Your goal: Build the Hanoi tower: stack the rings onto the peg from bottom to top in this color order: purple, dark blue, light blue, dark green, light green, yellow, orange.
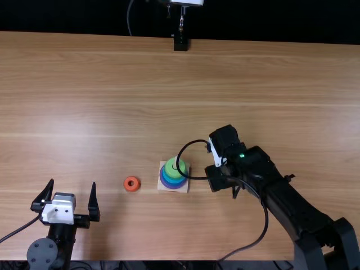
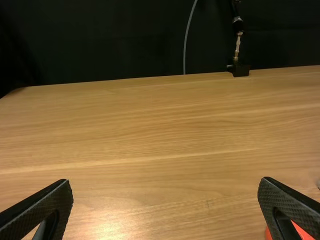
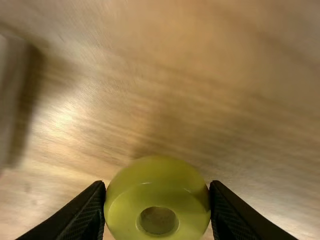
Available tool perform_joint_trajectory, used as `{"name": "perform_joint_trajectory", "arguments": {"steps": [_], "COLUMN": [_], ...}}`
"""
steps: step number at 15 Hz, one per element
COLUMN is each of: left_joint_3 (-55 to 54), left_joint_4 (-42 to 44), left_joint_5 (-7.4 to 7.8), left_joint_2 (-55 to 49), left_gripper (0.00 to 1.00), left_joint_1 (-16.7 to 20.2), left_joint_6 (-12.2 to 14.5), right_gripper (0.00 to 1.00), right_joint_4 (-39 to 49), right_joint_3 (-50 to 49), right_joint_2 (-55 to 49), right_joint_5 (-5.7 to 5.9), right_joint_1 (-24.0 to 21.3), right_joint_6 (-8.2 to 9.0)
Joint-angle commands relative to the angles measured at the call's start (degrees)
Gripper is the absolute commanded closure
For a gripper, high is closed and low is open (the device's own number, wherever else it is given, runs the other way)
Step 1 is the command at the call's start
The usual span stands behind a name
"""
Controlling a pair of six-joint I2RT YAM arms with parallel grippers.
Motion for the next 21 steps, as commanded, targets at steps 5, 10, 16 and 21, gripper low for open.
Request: {"name": "perform_joint_trajectory", "arguments": {"steps": [5, 10, 16, 21], "left_joint_3": [-2.9, -2.9, -2.9, -2.9], "left_joint_4": [-1.1, -1.1, -1.1, -1.1], "left_joint_5": [0.19, 0.19, 0.19, 0.19], "left_joint_2": [-0.7, -0.7, -0.7, -0.7], "left_gripper": [0.0, 0.0, 0.0, 0.0], "left_joint_1": [0.2, 0.2, 0.2, 0.2], "left_joint_6": [0.4, 0.4, 0.4, 0.4], "right_gripper": [1.0, 1.0, 1.0, 1.0], "right_joint_4": [-17.1, -24.9, -24.8, -24.7], "right_joint_3": [14.7, 32.1, 38.5, 41.6], "right_joint_2": [0.4, 0.5, 0.5, 3.2], "right_joint_5": [0.37, 0.26, 0.05, -0.05], "right_joint_1": [0.6, 1.0, 8.2, 13.0], "right_joint_6": [-3.24, -2.92, -3.13, -2.6]}}
